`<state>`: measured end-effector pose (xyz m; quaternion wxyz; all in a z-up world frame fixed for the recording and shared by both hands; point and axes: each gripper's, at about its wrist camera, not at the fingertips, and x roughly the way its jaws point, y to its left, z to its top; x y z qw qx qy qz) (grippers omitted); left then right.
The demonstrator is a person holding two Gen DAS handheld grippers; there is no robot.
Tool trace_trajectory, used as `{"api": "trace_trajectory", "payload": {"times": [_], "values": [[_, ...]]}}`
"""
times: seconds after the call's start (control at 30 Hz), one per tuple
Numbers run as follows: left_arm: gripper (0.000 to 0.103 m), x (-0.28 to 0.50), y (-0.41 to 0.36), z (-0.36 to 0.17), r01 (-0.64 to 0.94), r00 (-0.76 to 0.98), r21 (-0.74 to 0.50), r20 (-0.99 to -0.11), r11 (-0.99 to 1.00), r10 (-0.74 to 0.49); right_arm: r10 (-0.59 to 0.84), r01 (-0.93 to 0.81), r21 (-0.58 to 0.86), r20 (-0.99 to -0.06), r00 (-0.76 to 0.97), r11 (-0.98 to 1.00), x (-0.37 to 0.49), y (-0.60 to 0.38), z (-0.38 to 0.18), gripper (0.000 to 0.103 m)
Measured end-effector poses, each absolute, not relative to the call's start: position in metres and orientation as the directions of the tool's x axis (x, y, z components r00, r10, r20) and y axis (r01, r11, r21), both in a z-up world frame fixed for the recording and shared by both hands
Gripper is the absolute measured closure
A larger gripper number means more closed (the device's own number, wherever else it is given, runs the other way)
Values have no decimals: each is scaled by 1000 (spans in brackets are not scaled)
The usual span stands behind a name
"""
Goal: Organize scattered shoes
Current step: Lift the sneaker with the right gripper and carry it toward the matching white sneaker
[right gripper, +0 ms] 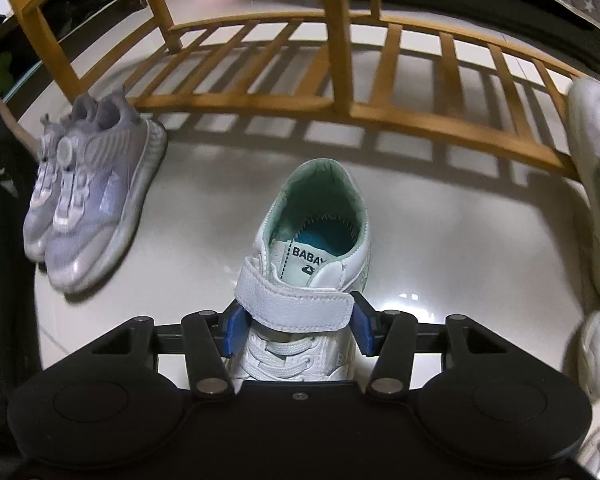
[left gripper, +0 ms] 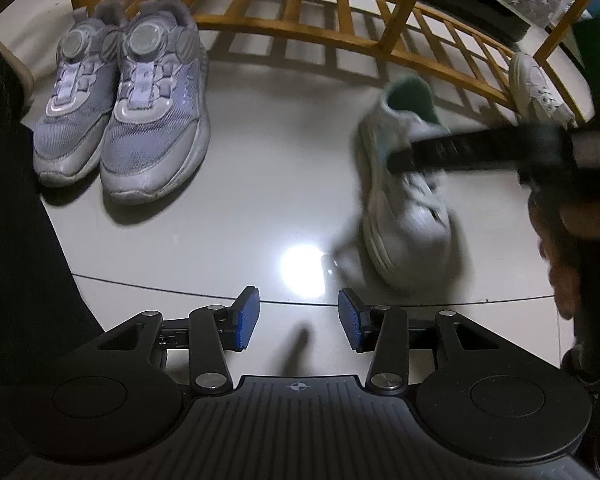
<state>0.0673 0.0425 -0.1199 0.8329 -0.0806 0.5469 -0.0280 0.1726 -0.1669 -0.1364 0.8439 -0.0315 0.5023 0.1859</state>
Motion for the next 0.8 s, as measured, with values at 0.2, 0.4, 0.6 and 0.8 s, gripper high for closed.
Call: {"api": "trace_trajectory", "payload": {"times": [0.2, 0.4, 0.6, 0.8], "values": [[58, 69, 48, -125, -55, 388, -173, -911, 983, -139, 287, -347, 134, -852, 438, 928, 192, -149, -137, 46], [57, 70, 48, -127, -59, 383, -176, -913, 983, -141, 325, -353, 175, -843, 428, 919, 189, -168, -135, 43], [57, 72, 47, -128, -54, 378, -165, -916, 985, -133, 272, -354, 93, -823, 499, 931, 175, -219, -117, 41], [56, 73, 43, -131, -42, 370, -148, -921, 988, -122, 147, -260, -28, -764, 628, 965, 178, -286, -84, 35]]}}
